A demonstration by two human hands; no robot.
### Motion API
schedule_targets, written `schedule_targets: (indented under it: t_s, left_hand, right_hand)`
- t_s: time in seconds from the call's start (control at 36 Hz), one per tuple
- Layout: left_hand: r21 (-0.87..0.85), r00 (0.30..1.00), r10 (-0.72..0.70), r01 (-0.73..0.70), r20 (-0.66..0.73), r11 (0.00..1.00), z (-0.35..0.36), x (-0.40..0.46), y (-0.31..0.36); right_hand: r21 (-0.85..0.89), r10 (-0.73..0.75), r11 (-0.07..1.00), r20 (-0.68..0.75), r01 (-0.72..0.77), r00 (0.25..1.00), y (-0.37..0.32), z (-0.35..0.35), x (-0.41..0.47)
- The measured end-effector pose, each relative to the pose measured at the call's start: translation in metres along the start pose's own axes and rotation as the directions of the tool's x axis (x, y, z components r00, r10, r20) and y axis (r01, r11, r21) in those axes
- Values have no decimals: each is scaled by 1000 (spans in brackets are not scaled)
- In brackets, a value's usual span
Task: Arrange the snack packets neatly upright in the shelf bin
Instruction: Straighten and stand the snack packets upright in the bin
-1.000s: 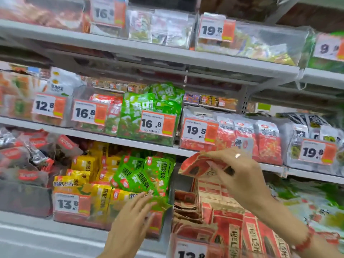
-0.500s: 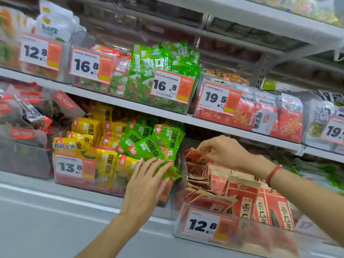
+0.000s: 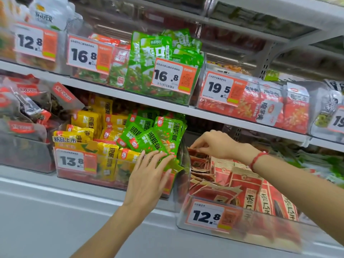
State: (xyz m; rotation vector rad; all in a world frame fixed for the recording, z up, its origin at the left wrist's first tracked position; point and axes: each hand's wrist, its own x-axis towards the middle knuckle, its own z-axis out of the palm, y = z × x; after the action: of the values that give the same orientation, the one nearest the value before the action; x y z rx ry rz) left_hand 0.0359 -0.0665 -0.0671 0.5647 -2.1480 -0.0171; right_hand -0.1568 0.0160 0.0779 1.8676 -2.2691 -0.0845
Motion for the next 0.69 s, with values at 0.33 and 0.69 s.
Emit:
schedule_targets:
  t_s: [0.33, 0.69]
  left_hand:
    - [15, 997, 21, -23, 71, 1000, -21, 6, 3]
    - [-9, 898, 439, -439, 22, 898, -66, -25, 113]
  right_hand:
    - [88, 66, 993, 176, -83, 982, -1, -25, -32]
    - [333, 347, 926, -561, -179, 752, -10, 50, -170]
